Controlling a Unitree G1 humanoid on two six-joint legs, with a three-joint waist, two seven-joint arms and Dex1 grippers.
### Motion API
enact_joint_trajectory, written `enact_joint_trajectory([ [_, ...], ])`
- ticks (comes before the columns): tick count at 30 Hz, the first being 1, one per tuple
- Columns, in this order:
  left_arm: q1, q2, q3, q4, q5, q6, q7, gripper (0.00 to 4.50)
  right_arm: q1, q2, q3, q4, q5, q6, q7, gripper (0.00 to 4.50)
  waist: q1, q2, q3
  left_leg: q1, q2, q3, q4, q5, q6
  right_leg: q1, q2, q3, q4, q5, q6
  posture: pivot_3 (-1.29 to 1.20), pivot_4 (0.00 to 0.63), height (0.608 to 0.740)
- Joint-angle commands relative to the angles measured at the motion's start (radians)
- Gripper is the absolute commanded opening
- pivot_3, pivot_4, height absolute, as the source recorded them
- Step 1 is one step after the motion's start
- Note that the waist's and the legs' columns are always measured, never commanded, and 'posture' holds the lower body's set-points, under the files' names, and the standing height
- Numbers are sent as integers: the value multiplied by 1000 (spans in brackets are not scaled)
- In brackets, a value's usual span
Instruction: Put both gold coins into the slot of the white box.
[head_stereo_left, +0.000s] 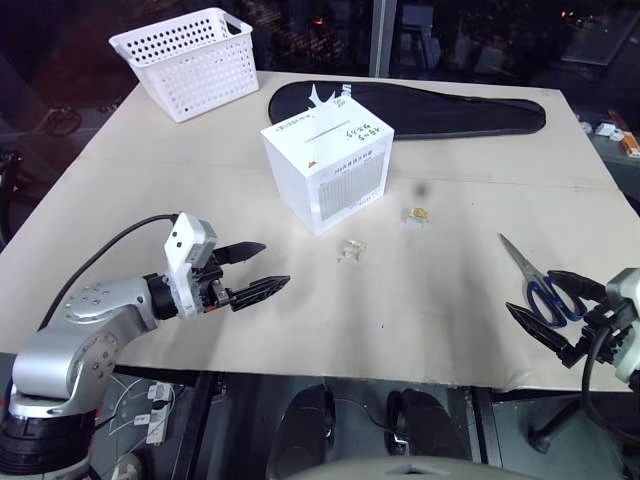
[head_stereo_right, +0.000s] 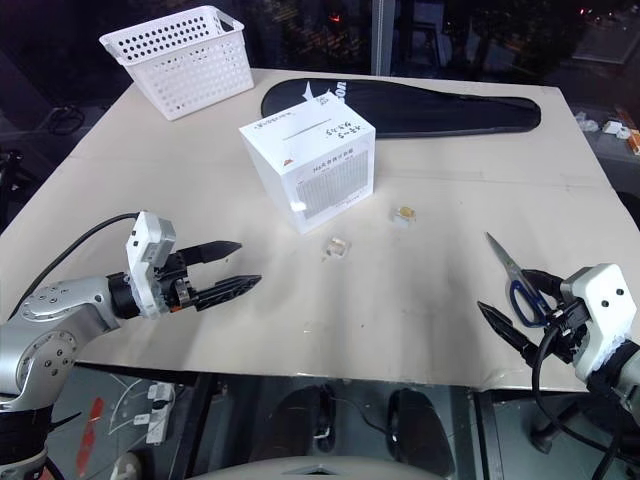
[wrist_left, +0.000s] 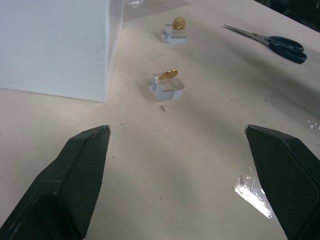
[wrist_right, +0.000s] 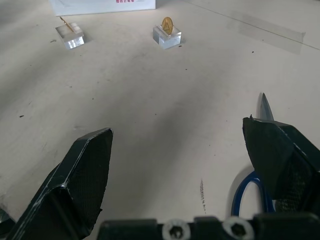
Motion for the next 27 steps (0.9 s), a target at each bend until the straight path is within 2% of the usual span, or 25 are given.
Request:
enact_joint_trajectory([
  [1,-34,-3,6,-43,-19,-7,12,4448,-99,3,52,1,26,18,-59,4500,-1,0,0,0,0,0,-1,0,0,0,0,0,-1,0,0,0,150,740],
  [3,-85,-32,-22,-88,-64,22,39,4448,-270,-10,210,43,14,110,-135,4500,-13,-1,0,0,0,1,-1,0,0,0,0,0,-2,0,0,0,150,740],
  [6,-132,-57,-54,-107,-47,19,72,4448,-463,-8,381,165,-77,145,-207,4500,-9,0,0,0,1,1,2,0,0,0,-1,-3,-2,3,-2,0,150,740],
  [11,-178,-74,-73,-115,-62,26,83,4448,-749,38,555,414,-142,168,-239,4500,-2,1,1,-2,-1,1,1,3,5,-1,6,-6,-2,5,-7,0,150,740],
  [12,-175,-70,-75,-122,-70,31,75,4500,-796,55,583,461,-153,165,-238,3971,-3,1,1,-2,-1,1,0,3,5,-1,7,-5,-2,5,-6,0,150,740],
  [14,-167,-67,-73,-137,-90,42,70,4500,-870,80,637,544,-181,144,-230,3218,-3,1,1,-2,-1,2,0,3,5,-1,7,-5,-2,7,-2,0,150,740],
  [17,-156,-67,-71,-159,-98,44,81,4500,-940,93,690,662,-220,103,-197,3218,-3,1,1,-3,-1,1,0,3,5,0,7,-6,-2,6,-1,0,150,740],
  [20,-150,-70,-60,-172,-110,49,99,4500,-991,100,708,758,-242,64,-169,2460,-1,1,1,-3,-1,1,0,3,5,0,7,-6,-3,6,-1,0,150,740],
  [22,-135,-64,-48,-183,-113,49,101,4500,-1027,101,722,818,-258,44,-144,1563,-3,1,1,-2,-1,2,0,3,5,0,7,-6,-3,6,-1,0,150,740],
  [27,-105,-61,-25,-207,-129,53,125,4500,-1071,109,738,911,-285,-10,-91,1563,-7,1,1,-2,-1,1,0,3,5,0,8,-6,-2,6,-1,0,150,740],
])
